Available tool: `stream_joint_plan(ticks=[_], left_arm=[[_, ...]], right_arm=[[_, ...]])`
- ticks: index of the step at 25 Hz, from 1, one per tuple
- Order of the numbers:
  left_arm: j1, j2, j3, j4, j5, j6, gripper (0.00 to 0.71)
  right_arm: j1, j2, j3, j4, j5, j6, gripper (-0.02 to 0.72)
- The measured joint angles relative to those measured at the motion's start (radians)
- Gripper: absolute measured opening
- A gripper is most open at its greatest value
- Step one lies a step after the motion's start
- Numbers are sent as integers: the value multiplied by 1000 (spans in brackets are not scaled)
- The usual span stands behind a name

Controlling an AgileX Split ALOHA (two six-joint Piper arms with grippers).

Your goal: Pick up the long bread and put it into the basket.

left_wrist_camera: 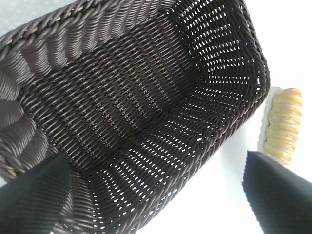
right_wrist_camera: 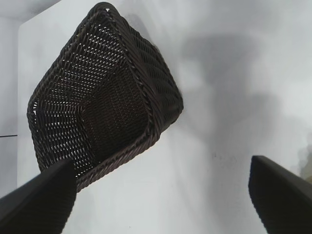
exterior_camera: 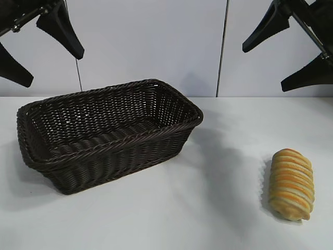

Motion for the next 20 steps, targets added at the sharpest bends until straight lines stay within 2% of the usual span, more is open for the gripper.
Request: stream_joint_plan(ticks=[11, 20], left_arm=[[0, 0, 0, 0, 0, 0, 695], [0, 0, 0, 0, 0, 0, 695]], right_arm=[[0, 0, 0, 0, -32, 0, 683], [0, 0, 0, 0, -136, 0, 683]])
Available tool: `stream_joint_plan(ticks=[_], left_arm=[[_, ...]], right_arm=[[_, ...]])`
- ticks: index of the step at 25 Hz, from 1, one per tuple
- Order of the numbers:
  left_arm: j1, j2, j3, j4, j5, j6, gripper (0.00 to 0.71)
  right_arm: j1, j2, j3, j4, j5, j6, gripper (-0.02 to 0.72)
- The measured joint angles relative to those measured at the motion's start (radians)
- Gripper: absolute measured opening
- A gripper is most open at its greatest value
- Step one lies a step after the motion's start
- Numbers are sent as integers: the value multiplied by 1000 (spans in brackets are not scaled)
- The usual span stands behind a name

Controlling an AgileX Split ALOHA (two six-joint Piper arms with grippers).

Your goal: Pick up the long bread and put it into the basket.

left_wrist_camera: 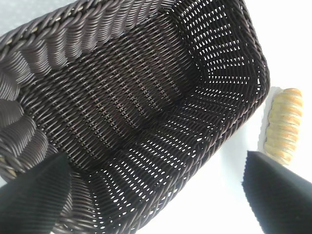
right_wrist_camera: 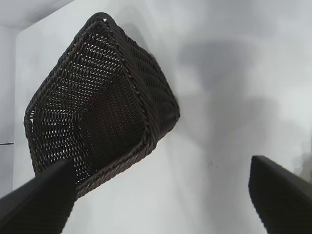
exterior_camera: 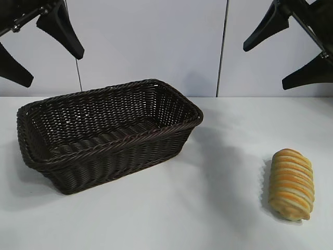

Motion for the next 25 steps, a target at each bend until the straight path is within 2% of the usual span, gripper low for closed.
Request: stream_joint_plan(ticks=[6, 8, 10, 14, 19, 23, 25], left_arm=[[0, 0, 0, 0, -16, 0, 695], [0, 0, 0, 0, -31, 0, 695], [0, 0, 0, 0, -47, 0, 695], [17, 0, 0, 4, -59, -7, 695], [82, 0, 0, 135, -29, -122, 695], [83, 2, 0, 268, 12, -227, 695], [82, 15, 0, 292, 17, -259, 695]], right_arm=[[0, 0, 0, 2, -78, 0, 683], [0, 0, 0, 20, -100, 19, 683], [0, 0, 0, 42, -102, 48, 683], [0, 0, 0, 49, -100, 72, 683], [0, 0, 0, 53, -100, 75, 683], [0, 0, 0, 53, -100, 75, 683], [0, 0, 0, 53, -100, 75, 683]])
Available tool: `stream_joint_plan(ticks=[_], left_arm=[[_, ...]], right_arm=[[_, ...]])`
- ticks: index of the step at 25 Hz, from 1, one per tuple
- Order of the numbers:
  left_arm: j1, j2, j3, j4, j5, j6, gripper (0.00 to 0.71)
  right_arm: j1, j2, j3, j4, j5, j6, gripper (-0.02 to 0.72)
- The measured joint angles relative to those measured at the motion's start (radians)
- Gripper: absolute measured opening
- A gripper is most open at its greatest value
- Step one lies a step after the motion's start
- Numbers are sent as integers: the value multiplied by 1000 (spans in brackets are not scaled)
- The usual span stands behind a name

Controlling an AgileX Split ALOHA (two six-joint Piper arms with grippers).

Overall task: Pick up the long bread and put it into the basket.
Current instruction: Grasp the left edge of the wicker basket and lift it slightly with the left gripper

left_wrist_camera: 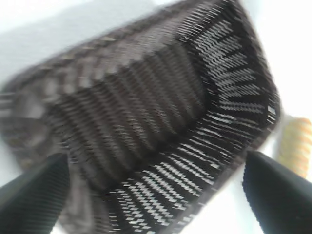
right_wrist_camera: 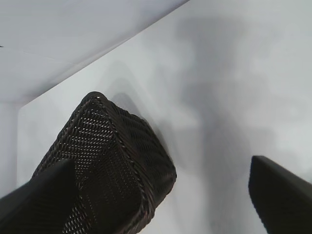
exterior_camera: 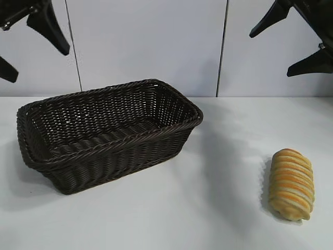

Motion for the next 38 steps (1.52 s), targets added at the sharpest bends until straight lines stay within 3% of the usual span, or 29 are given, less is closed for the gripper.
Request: stream_joint_plan(ticks=[7, 21, 23, 27, 28, 29, 38], left_arm=[[-46, 152, -1, 12, -3, -25, 695], [-46, 304, -1, -8, -100, -45, 683], [-46, 316, -1, -11, -110, -55, 588], [-46, 321, -2, -14, -119, -71, 172], [-45, 321, -2, -26, -131, -91, 125], [-45, 321, -7, -31, -139, -91, 99], [-46, 321, -12, -47, -117, -76, 99]], right_arm=[[0, 1, 0, -5, 0, 0, 683], [0, 1, 0, -39, 9, 0, 683], [0, 1, 0, -41, 10, 0, 683], [0, 1, 0, -42, 13, 0, 683], [0, 1, 0, -43, 15, 0, 683], [0, 1, 0, -43, 15, 0, 683], [0, 1, 0, -48, 18, 0, 683]])
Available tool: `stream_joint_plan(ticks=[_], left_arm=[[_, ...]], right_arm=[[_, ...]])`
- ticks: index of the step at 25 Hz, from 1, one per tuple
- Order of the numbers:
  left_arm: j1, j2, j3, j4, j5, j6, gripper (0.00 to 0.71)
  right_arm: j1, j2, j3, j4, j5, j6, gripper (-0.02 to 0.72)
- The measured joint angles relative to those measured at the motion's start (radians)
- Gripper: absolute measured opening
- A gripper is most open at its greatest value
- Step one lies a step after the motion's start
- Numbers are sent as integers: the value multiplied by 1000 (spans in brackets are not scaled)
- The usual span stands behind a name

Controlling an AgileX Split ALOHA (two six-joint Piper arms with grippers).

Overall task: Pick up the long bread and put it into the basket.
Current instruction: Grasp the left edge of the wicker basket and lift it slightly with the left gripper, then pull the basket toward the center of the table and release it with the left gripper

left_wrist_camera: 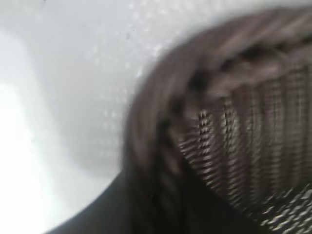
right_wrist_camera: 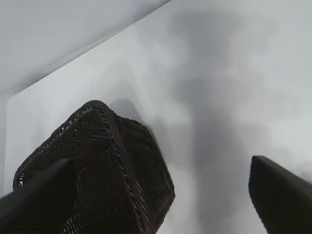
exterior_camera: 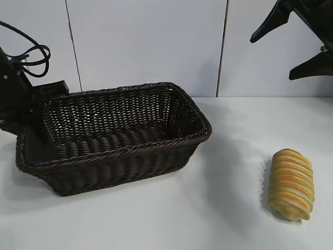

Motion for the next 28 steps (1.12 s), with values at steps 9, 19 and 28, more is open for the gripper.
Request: stream_joint_plan(ticks=[9, 19, 28], left_arm=[[3, 3, -193, -30, 169, 117, 99], [-24, 3, -343, -52, 232, 188, 99], [-69, 89, -345, -55, 210, 250, 99]], right_arm=[[0, 0, 0, -1, 2, 0, 683], [0, 0, 0, -1, 2, 0, 683], [0, 0, 0, -1, 2, 0, 683]])
